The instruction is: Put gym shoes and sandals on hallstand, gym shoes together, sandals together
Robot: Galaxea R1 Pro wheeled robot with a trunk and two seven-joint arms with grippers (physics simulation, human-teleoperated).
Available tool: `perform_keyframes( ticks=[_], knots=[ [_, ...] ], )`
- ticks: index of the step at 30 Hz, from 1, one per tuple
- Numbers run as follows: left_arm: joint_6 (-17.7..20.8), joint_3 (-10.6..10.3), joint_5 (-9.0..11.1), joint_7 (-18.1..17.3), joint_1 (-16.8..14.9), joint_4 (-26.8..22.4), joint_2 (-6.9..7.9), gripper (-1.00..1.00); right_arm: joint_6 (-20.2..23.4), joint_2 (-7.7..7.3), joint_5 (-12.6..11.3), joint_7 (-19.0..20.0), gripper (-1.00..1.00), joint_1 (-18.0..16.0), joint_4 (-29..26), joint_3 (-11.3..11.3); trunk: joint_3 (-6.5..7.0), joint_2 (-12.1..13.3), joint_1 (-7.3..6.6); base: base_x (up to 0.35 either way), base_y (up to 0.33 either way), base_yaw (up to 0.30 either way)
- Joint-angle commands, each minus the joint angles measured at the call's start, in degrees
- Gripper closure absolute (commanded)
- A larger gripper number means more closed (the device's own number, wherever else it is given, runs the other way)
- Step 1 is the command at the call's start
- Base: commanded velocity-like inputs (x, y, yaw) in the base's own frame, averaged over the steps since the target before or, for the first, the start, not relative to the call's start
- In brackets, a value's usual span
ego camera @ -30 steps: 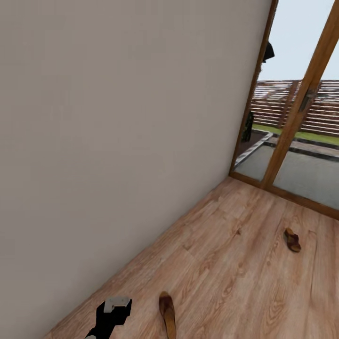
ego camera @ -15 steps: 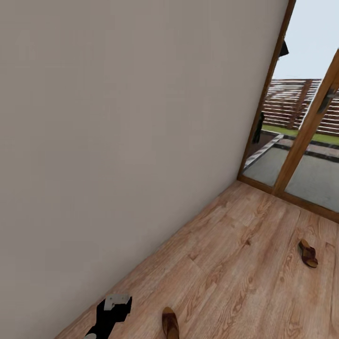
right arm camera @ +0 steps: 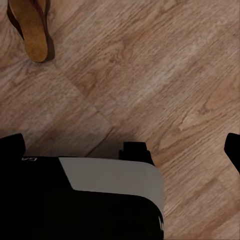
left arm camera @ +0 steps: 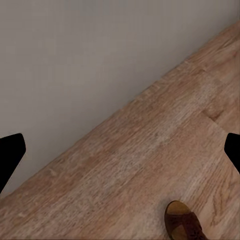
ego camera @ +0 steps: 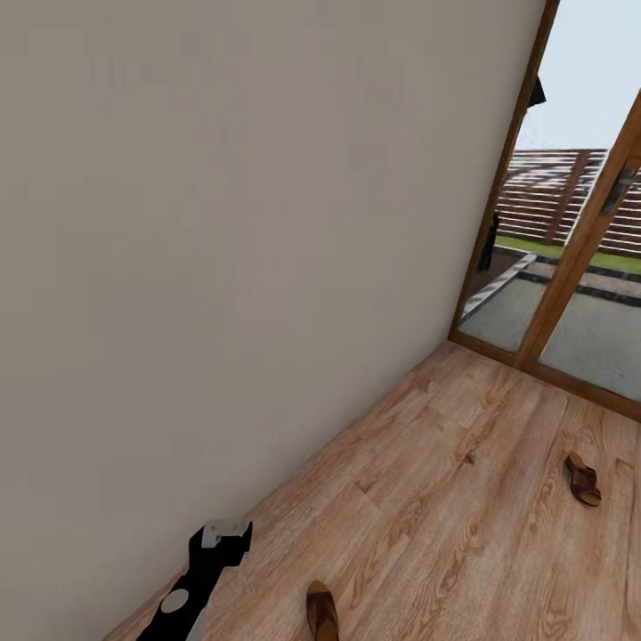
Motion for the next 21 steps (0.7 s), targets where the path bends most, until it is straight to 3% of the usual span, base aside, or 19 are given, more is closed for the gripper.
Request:
perform_keyframes(
  ticks=[1, 7, 21],
  knots=[
    [-0.2, 0.0, 0.1, -0.1, 0.0, 0.0, -0.02, -1.00, 0.0, -0.02, -0.1, 0.1, -1.00, 0.0, 0.2, -0.1, -0.05, 0.0, 0.00, 0.000, 0.000, 0.000],
    [-0.1, -0.4, -0.2, -0.8, 0.1, -0.1, -0.08, -1.00, -1.9, 0.06, -0.3, 0.0, -1.00, 0.0, 2.2, -0.3, -0.05, 0.0, 0.00, 0.000, 0.000, 0.000],
    [0.2, -4.9, -1.1, -5.3, -0.2, -0.2, 0.57, -1.00, -6.4, 0.21, 0.4, 0.6, -1.00, 0.0, 3.3, 0.0, -0.05, 0.0, 0.00, 0.000, 0.000, 0.000]
  ],
)
